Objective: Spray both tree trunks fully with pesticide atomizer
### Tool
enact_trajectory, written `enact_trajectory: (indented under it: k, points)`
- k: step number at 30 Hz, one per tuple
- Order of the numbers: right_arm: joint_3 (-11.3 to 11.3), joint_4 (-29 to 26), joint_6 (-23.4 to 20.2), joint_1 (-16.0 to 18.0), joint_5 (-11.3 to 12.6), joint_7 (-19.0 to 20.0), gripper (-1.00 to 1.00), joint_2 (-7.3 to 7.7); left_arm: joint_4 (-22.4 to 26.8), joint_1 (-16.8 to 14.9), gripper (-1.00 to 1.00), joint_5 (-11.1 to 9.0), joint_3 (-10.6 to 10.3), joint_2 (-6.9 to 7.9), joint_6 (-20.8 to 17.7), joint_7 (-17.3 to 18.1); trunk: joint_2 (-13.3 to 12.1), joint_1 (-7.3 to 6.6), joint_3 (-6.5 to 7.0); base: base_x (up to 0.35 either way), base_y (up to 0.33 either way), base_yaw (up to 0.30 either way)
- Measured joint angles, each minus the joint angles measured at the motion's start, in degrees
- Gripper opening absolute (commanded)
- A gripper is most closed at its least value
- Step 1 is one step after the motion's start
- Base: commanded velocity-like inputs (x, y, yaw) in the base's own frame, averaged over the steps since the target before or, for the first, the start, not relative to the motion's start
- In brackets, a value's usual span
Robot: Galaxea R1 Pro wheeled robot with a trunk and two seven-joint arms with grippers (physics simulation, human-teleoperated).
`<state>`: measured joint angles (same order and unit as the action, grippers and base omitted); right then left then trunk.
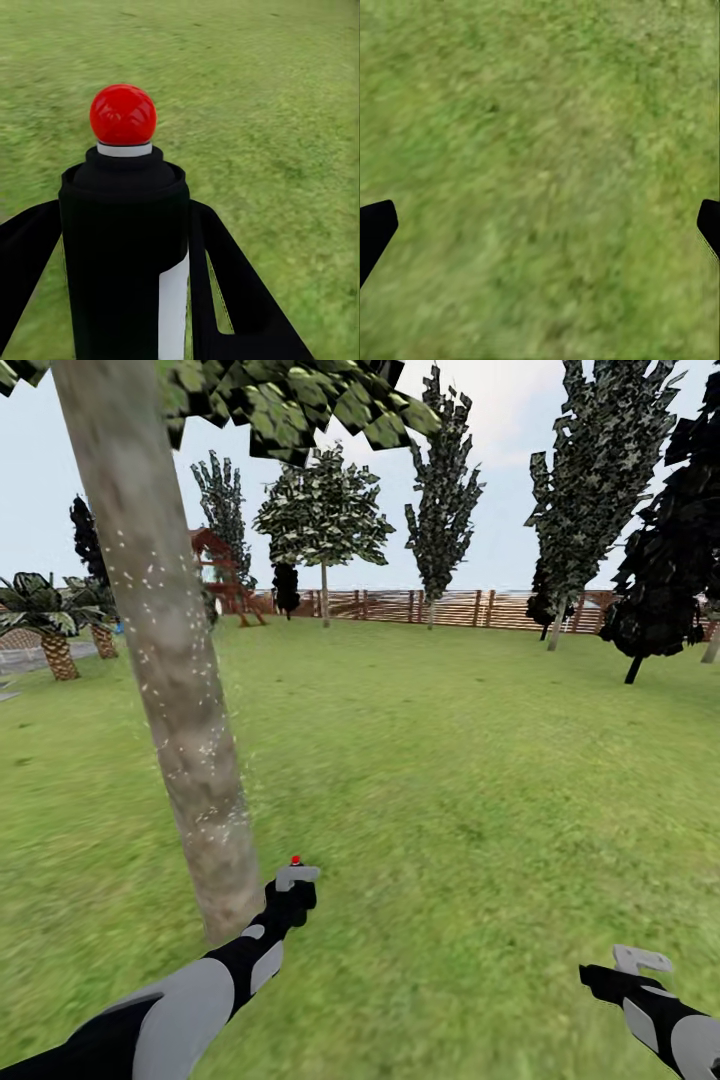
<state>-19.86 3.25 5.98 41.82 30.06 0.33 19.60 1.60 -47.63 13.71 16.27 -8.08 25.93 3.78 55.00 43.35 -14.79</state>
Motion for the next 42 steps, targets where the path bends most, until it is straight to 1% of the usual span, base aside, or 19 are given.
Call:
enact_trajectory:
  k: [6,12,15,31,42]
  points:
    - [0.00,0.00,0.00,-0.02,0.00,0.00,1.00,0.00,-0.01,0.00,-1.00,0.00,0.01,0.00,0.00,0.00,0.00,0.00,0.00,0.266,-0.257,-0.013]
    - [0.00,0.00,0.00,-0.02,0.00,0.03,1.00,0.00,0.01,0.00,-1.00,0.00,0.01,0.00,0.00,0.00,0.00,0.00,0.00,0.274,-0.249,-0.236]
    - [0.00,0.00,0.00,-0.04,0.00,0.01,1.00,0.00,0.02,0.00,-1.00,0.00,0.00,0.00,0.00,0.00,0.00,0.00,0.00,0.275,-0.248,-0.107]
    - [0.00,0.00,0.00,-0.05,0.00,0.03,1.00,0.00,0.00,0.00,-1.00,0.00,0.02,0.00,0.00,-0.08,0.00,0.00,0.18,0.290,-0.229,-0.004]
    - [-0.02,0.00,0.00,-0.06,0.00,0.02,1.00,-0.08,0.02,0.00,-1.00,0.00,0.04,0.00,0.00,-0.17,0.00,0.00,0.18,0.334,-0.125,0.000]
